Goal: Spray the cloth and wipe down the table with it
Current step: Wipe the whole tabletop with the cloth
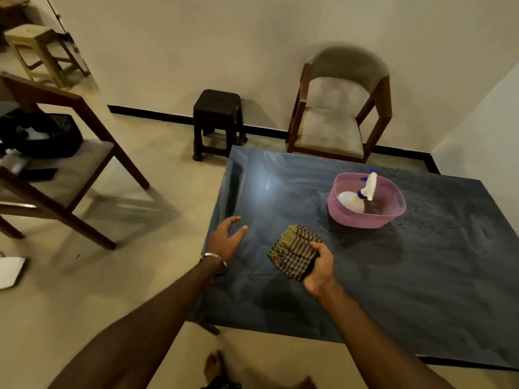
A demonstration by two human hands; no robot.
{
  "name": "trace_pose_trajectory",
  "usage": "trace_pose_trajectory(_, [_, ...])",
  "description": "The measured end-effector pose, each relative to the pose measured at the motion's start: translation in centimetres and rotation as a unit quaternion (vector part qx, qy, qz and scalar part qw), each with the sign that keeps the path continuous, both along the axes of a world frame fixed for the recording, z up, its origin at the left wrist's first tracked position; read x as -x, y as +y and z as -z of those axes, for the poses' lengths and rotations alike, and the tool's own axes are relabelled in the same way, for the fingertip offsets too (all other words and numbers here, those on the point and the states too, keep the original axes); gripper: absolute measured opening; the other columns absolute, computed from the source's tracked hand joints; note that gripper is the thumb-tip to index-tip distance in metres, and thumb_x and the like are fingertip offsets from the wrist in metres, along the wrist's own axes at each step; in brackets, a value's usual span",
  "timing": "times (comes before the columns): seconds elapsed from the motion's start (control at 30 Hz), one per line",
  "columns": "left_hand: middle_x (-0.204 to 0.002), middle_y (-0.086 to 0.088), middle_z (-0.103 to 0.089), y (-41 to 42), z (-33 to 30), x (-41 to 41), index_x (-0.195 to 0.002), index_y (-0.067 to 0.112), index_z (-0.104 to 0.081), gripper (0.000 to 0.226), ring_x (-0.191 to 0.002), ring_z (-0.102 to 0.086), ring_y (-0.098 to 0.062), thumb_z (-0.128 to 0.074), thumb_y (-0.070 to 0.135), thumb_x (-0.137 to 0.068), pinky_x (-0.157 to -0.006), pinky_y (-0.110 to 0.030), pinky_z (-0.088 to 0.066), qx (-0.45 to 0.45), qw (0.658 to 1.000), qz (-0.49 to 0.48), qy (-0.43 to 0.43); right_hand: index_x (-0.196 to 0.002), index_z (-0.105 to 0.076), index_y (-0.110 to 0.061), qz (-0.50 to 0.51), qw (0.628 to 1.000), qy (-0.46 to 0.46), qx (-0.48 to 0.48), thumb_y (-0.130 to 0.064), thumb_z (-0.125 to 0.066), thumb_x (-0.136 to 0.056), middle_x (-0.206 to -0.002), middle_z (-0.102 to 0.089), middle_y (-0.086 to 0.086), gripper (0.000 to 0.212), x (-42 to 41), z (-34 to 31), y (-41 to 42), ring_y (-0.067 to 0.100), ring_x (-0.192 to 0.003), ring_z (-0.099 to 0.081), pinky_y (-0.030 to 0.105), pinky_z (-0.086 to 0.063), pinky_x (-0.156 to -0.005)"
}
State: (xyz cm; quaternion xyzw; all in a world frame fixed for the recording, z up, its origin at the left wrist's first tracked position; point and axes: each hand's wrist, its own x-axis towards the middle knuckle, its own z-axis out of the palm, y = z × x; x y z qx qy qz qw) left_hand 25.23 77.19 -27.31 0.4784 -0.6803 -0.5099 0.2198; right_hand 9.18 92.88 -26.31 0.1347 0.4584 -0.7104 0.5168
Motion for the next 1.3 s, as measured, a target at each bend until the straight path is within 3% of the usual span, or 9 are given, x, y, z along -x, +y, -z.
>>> trace_pose_trajectory(0.17, [-0.137, -0.003, -0.052, -1.5, 0.7, -3.8, -0.133, 0.018, -0.052, 0.046, -0.125, -0.049, -0.02, -0.06, 0.037, -0.091, -0.103, -0.035, -0.043, -0.063, 0.997, -0.033, 0.027, -0.114, -0.069, -0.007, -0.061, 0.996, 0.038, -0.054, -0.031, -0.039, -0.096, -0.105, -0.073, 0.017, 0.043, -4.6, 1.3, -2.8, 0.036, -0.092, -0.07, 0.051, -0.053, -0.089])
trace_pose_trajectory(0.33, [-0.128, -0.004, -0.059, -1.2, 2.1, -6.7, -0.125, 0.017, -0.058, 0.037, -0.12, -0.053, -0.023, -0.052, 0.039, -0.095, -0.104, -0.041, -0.043, -0.126, 0.987, -0.084, 0.046, -0.112, -0.069, -0.013, -0.198, 0.947, 0.206, -0.146, -0.029, -0.044, -0.099, -0.098, -0.073, 0.014, 0.032, -8.3, 2.2, -4.9, 0.03, -0.09, -0.067, 0.04, -0.054, -0.08])
trace_pose_trajectory(0.43, [-0.113, 0.003, -0.057, -0.2, 1.8, -7.7, -0.116, 0.016, -0.059, 0.029, -0.106, -0.053, -0.015, -0.042, 0.034, -0.101, -0.09, -0.027, -0.038, -0.151, 0.979, -0.12, 0.069, -0.12, -0.058, -0.037, -0.325, 0.821, 0.443, -0.155, -0.026, -0.042, -0.101, -0.121, -0.064, 0.01, 0.027, -10.3, 2.7, -6.0, 0.023, -0.103, -0.061, 0.038, -0.052, -0.087])
trace_pose_trajectory(0.53, [-0.117, 0.003, -0.054, 0.4, 2.0, -8.3, -0.125, 0.013, -0.057, 0.036, -0.107, -0.047, -0.01, -0.039, 0.032, -0.102, -0.093, -0.024, -0.032, -0.168, 0.973, -0.141, 0.077, -0.148, -0.037, -0.034, -0.453, 0.66, 0.589, -0.112, -0.033, -0.042, -0.097, -0.155, -0.038, 0.004, 0.051, -12.3, 4.1, -6.6, 0.023, -0.141, -0.034, 0.047, -0.034, -0.113])
trace_pose_trajectory(0.67, [-0.121, 0.004, -0.053, 1.0, 2.9, -9.3, -0.131, 0.011, -0.054, 0.04, -0.11, -0.045, -0.01, -0.038, 0.033, -0.102, -0.095, -0.023, -0.031, -0.196, 0.968, -0.142, 0.071, -0.157, -0.01, -0.036, -0.588, 0.432, 0.676, -0.107, -0.039, -0.037, -0.1, -0.167, 0.001, 0.001, 0.063, -15.7, 7.4, -4.7, 0.03, -0.152, 0.01, 0.06, 0.002, -0.121])
trace_pose_trajectory(0.77, [-0.139, -0.002, -0.05, 0.7, 3.7, -9.8, -0.137, 0.012, -0.049, 0.044, -0.117, -0.043, -0.007, -0.039, 0.035, -0.101, -0.103, -0.024, -0.029, -0.187, 0.972, -0.132, 0.052, -0.157, -0.001, -0.037, -0.605, 0.352, 0.709, -0.09, -0.047, -0.031, -0.099, -0.165, 0.014, 0.001, 0.067, -17.3, 9.9, -2.1, 0.027, -0.147, 0.028, 0.058, 0.013, -0.118])
trace_pose_trajectory(0.9, [-0.144, -0.004, -0.047, -0.8, 4.7, -10.0, -0.139, 0.011, -0.047, 0.045, -0.128, -0.043, -0.012, -0.04, 0.034, -0.101, -0.109, -0.025, -0.028, -0.203, 0.971, -0.121, 0.046, -0.156, 0.005, -0.039, -0.601, 0.341, 0.716, -0.102, -0.05, -0.024, -0.096, -0.164, 0.018, -0.004, 0.068, -15.3, 10.9, -3.1, 0.022, -0.147, 0.029, 0.054, 0.017, -0.118])
trace_pose_trajectory(1.13, [-0.141, -0.004, -0.049, -3.5, 5.3, -9.1, -0.139, 0.009, -0.046, 0.046, -0.131, -0.044, -0.015, -0.041, 0.033, -0.101, -0.113, -0.029, -0.03, -0.264, 0.956, -0.102, 0.079, -0.157, 0.006, -0.036, -0.543, 0.412, 0.673, -0.288, -0.047, -0.032, -0.102, -0.164, 0.021, -0.002, 0.068, -7.3, 10.2, -12.0, 0.028, -0.15, 0.021, 0.058, 0.01, -0.119])
trace_pose_trajectory(1.3, [-0.131, 0.005, -0.053, -4.8, 5.8, -8.2, -0.139, 0.012, -0.045, 0.043, -0.118, -0.05, -0.006, -0.037, 0.033, -0.102, -0.102, -0.019, -0.033, -0.303, 0.943, -0.09, 0.102, -0.157, 0.008, -0.035, -0.531, 0.388, 0.699, -0.282, -0.052, -0.025, -0.093, -0.165, 0.017, 0.003, 0.073, -10.1, 11.0, -10.9, 0.032, -0.15, 0.02, 0.062, 0.006, -0.119])
